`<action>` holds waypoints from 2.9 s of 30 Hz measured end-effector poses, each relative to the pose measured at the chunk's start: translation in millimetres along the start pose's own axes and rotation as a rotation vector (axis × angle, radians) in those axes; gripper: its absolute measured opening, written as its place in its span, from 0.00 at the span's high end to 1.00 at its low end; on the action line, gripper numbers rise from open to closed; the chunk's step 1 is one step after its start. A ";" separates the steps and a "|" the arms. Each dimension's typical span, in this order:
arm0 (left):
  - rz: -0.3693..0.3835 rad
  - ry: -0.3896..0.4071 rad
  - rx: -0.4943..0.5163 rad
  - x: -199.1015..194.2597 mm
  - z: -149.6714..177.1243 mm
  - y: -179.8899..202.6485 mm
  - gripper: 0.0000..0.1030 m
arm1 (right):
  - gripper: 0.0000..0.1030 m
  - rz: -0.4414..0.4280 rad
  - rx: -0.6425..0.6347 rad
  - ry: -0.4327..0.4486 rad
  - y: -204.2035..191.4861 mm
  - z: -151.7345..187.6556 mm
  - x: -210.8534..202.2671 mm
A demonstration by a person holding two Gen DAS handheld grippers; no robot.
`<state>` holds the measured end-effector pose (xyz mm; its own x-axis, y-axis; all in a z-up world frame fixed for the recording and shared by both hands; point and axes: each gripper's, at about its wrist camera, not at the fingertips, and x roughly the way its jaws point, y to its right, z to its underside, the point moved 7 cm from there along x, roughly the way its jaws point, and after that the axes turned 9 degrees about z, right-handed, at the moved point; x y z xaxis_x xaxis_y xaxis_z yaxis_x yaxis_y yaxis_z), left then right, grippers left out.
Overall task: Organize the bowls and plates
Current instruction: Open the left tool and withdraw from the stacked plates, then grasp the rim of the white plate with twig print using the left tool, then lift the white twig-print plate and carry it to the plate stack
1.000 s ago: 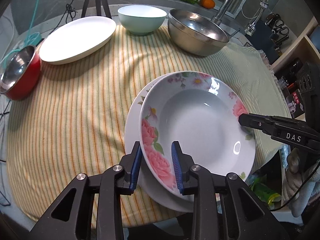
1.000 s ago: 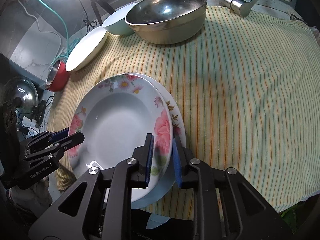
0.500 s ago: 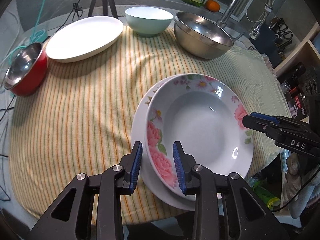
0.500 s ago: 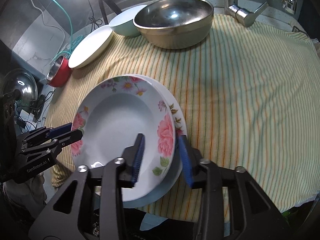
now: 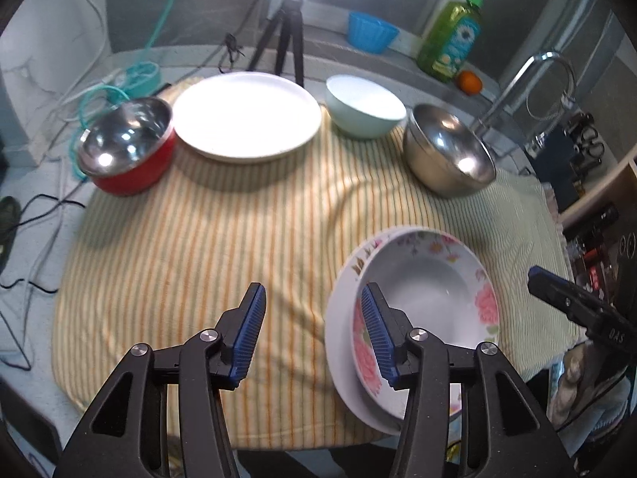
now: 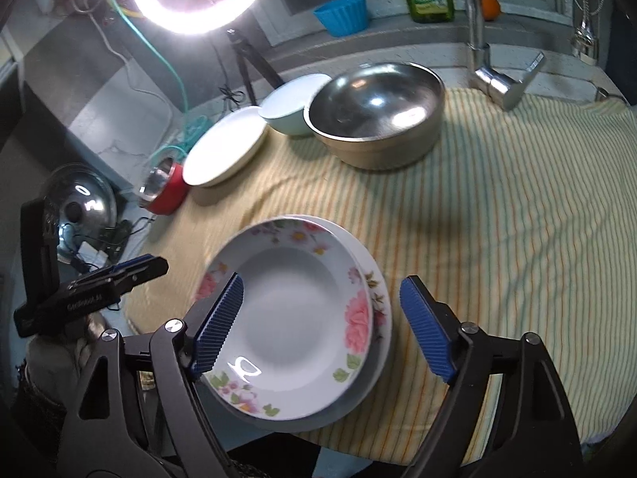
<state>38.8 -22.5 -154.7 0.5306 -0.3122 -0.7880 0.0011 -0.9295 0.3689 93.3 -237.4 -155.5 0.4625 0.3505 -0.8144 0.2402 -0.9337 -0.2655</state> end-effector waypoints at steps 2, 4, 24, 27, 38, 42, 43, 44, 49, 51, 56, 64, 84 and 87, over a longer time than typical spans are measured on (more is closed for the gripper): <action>-0.013 0.025 -0.013 -9.2 -8.9 -3.8 0.53 | 0.19 -0.011 -0.033 0.024 -7.5 -4.8 -3.8; -0.020 0.042 -0.017 -15.7 -19.0 -7.5 0.53 | 0.19 -0.005 -0.066 0.051 -13.9 -12.1 -7.7; 0.067 -0.123 0.202 34.5 -174.0 -110.4 0.53 | 0.17 0.031 0.098 0.027 -110.5 -86.8 61.3; 0.091 -0.167 0.204 53.2 -189.4 -124.5 0.53 | 0.29 0.016 0.152 -0.020 -119.4 -96.3 88.6; 0.142 -0.293 0.233 109.1 -211.0 -142.9 0.63 | 0.47 0.052 0.262 -0.121 -125.6 -106.0 154.2; 0.150 -0.325 0.247 122.1 -212.9 -145.9 0.66 | 0.51 0.059 0.314 -0.142 -122.1 -107.9 169.1; 0.155 -0.331 0.248 123.8 -213.0 -146.6 0.67 | 0.52 0.062 0.318 -0.145 -122.0 -108.8 170.9; 0.162 -0.336 0.248 125.9 -212.4 -146.4 0.69 | 0.53 0.068 0.317 -0.152 -122.2 -109.0 174.7; 0.173 -0.363 0.259 134.6 -209.9 -144.9 0.73 | 0.65 0.070 0.315 -0.181 -127.0 -111.4 188.7; 0.178 -0.371 0.260 137.3 -208.7 -144.6 0.76 | 0.69 0.071 0.309 -0.189 -129.5 -113.7 195.0; 0.178 -0.370 0.265 139.7 -208.0 -145.2 0.82 | 0.81 0.079 0.290 -0.216 -134.2 -117.6 209.3; 0.180 -0.359 0.249 141.2 -208.5 -146.7 0.84 | 0.88 0.081 0.269 -0.223 -138.1 -121.9 216.0; 0.172 -0.281 0.212 110.9 -218.3 -147.9 0.84 | 0.88 0.044 0.246 -0.163 -142.8 -133.9 182.7; 0.168 -0.274 0.218 108.1 -218.1 -143.6 0.84 | 0.88 0.046 0.241 -0.147 -140.2 -137.0 176.1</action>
<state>280.8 120.0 -185.4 0.2615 -0.4768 -0.8392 -0.2623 -0.8719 0.4136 258.0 -34.7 -191.0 0.3356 0.3096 -0.8897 0.0043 -0.9449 -0.3272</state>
